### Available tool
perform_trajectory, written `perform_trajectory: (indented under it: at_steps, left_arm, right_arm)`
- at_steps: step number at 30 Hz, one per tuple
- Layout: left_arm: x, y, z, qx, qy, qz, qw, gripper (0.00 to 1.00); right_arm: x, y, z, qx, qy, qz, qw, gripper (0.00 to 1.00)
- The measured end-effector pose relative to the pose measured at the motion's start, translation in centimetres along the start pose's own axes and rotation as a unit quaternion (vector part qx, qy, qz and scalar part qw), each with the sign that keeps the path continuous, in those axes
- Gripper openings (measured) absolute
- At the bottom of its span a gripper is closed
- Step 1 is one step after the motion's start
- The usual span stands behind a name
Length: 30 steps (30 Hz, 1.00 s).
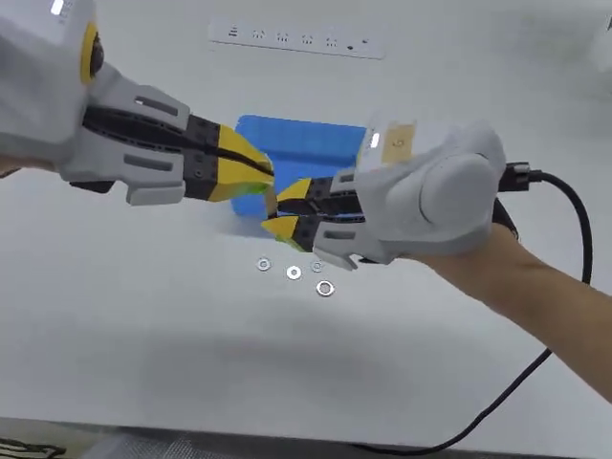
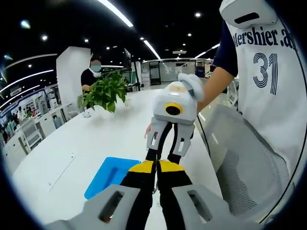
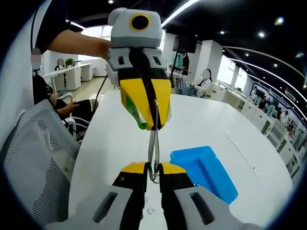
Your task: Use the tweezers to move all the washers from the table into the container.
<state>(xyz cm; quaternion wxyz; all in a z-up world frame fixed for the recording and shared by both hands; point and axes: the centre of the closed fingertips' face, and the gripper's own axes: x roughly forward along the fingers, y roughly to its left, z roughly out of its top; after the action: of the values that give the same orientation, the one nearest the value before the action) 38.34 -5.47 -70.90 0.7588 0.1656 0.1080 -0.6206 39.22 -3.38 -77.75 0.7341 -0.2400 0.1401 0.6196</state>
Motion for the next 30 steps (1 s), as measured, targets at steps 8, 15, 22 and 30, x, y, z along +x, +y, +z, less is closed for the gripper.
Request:
perform_trajectory:
  at_steps: [8, 15, 22, 30]
  left_arm:
    - [0.5, 3.1, 1.4, 0.023, -0.007, 0.005, 0.9997, 0.05]
    - [1.5, 5.1, 1.2, 0.019, -0.012, 0.013, 0.9997, 0.05]
    - [2.3, 6.2, 0.1, 0.013, -0.01, 0.012, 0.9998, 0.05]
    - [3.8, 8.1, -1.6, 0.003, -0.006, 0.017, 0.9998, 0.05]
  right_arm:
    - [-0.5, -3.5, 1.0, -0.021, -0.005, -0.024, 0.9995, 0.11]
    - [-0.1, -5.6, 0.5, -0.023, 0.002, -0.037, 0.9991, 0.11]
    - [0.8, -6.7, -0.8, -0.021, 0.013, -0.039, 0.9989, 0.1]
    - [2.0, -8.7, -2.8, -0.002, 0.024, -0.048, 0.9986, 0.1]
